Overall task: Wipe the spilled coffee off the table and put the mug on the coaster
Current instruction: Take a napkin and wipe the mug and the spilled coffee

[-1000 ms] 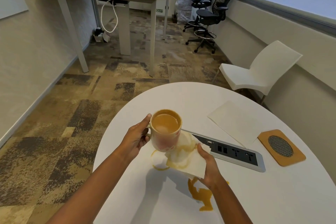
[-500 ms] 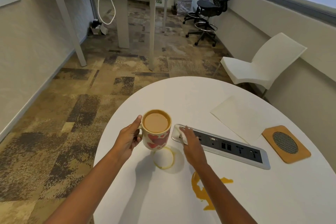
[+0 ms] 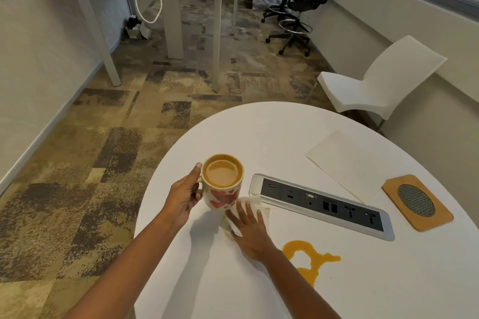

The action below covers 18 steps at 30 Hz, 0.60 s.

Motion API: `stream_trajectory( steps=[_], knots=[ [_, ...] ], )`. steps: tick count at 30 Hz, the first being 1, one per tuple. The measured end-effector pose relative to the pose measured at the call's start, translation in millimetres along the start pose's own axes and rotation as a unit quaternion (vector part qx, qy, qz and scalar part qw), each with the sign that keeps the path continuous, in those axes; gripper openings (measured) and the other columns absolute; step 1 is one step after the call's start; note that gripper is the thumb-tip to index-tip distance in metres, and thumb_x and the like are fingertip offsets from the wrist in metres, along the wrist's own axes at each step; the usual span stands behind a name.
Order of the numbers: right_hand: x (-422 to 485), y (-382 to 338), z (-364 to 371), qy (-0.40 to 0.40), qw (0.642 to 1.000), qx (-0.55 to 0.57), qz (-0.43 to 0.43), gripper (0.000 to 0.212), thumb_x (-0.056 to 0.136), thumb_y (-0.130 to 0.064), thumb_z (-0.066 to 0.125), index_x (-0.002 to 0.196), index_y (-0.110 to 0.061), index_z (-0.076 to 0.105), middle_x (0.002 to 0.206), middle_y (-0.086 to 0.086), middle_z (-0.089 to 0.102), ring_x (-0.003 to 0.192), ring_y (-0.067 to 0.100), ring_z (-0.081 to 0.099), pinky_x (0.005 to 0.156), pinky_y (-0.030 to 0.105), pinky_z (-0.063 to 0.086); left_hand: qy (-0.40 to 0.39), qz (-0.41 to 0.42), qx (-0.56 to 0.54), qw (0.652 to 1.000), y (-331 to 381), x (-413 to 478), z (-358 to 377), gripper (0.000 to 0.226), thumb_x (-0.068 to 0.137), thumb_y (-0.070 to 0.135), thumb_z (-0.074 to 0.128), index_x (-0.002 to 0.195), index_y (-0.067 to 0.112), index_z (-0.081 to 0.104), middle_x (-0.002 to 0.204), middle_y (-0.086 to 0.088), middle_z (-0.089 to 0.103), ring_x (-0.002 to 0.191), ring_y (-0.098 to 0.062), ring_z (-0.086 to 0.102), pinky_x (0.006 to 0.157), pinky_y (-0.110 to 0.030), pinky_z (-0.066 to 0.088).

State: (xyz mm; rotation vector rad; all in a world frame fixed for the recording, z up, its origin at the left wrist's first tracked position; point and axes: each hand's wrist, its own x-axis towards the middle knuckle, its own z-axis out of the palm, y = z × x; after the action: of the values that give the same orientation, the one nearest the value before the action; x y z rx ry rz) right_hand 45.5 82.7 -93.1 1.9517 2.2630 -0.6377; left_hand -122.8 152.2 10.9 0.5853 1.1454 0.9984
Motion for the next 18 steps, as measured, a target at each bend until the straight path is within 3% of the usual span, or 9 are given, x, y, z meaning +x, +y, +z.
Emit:
stream_trajectory(
  steps=[4,8,18],
  knots=[
    [-9.8,-9.8,7.9,0.002,0.999,-0.011,-0.049,0.054,0.098,-0.036,0.03,0.148,-0.03,0.009,0.159,0.009,-0.006,0.146,0.031,-0.009,0.117,0.05,-0.005,0.002,-0.003,0.008,1.0,-5.3,8.0,0.5,0.023,0.085,0.037,0.058,0.076,0.017,0.052,0.061,0.001,0.034,0.051,-0.01,0.033,0.041,-0.012,0.041],
    [-20.6,-11.4,10.5,-0.019,0.994,-0.039,-0.097,0.054,0.099,-0.036,0.029,0.148,-0.031,0.006,0.159,0.008,-0.008,0.146,0.03,-0.012,0.117,0.049,-0.008,0.004,0.005,0.027,1.0,-12.7,11.6,3.3,0.024,0.086,0.036,0.057,0.081,0.014,0.05,0.062,0.0,0.035,0.054,-0.011,0.033,0.054,-0.018,0.036],
    [-52.4,-6.3,1.5,-0.115,0.976,-0.019,-0.183,0.056,0.098,-0.03,0.036,0.148,-0.03,0.01,0.159,0.007,-0.009,0.145,0.029,-0.013,0.116,0.05,-0.008,0.03,0.007,0.037,0.999,-38.2,11.3,8.8,0.031,0.087,0.035,0.056,0.065,0.016,0.046,0.061,-0.002,0.034,0.056,-0.013,0.032,0.056,-0.022,0.033]
  ],
)
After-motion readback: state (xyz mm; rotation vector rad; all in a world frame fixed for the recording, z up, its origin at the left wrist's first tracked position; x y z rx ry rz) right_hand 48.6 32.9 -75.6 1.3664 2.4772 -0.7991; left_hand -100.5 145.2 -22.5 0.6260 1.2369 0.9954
